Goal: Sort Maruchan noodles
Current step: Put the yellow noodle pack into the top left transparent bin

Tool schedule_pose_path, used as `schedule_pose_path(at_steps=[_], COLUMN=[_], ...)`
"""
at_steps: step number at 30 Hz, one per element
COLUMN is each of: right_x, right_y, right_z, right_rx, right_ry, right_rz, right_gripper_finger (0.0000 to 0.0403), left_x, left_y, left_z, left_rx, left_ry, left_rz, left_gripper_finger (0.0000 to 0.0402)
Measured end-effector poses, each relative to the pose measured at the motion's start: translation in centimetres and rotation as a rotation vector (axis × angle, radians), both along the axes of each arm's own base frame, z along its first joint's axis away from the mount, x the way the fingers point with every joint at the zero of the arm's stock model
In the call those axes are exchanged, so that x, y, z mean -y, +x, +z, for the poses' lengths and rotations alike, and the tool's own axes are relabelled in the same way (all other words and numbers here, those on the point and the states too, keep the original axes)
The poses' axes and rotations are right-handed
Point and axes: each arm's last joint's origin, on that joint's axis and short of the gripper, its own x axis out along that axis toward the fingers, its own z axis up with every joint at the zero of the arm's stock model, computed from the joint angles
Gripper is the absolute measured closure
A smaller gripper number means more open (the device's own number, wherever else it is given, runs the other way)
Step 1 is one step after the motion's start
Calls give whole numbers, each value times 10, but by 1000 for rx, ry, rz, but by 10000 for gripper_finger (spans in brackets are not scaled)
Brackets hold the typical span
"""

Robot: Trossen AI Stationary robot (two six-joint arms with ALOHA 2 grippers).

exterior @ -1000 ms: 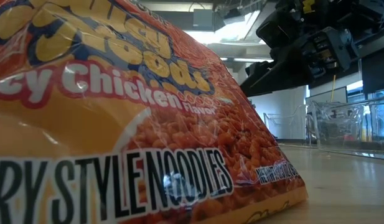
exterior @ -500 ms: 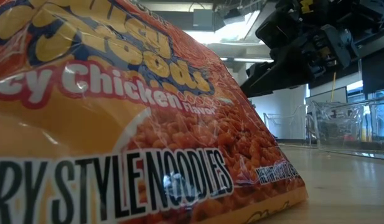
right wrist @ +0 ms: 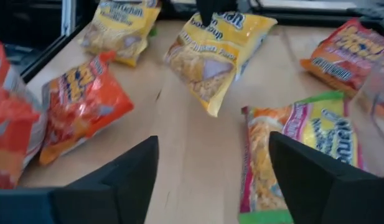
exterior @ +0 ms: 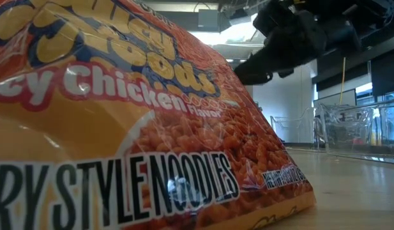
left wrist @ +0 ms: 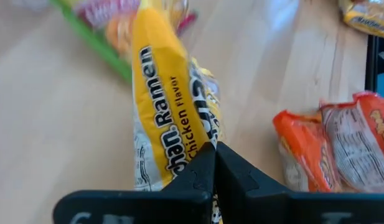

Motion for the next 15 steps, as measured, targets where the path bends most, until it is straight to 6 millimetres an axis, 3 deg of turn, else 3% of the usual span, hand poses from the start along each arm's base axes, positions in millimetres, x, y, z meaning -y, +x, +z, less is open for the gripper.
schedule_pose_path(at_steps=[7, 15], right_x=[1, 17], right_y=[9, 28], right_z=[6, -16], right_rx=[95, 152], right_ry=[24, 223], right_rz=[-32, -31], right_gripper_finger=[83, 91], left_x=[8, 19], left_y=[3, 12], left_z=[8, 16], left_rx=[81, 211], left_ry=[146, 210], left_rz=[-11, -54], left_gripper_finger=[401, 401])
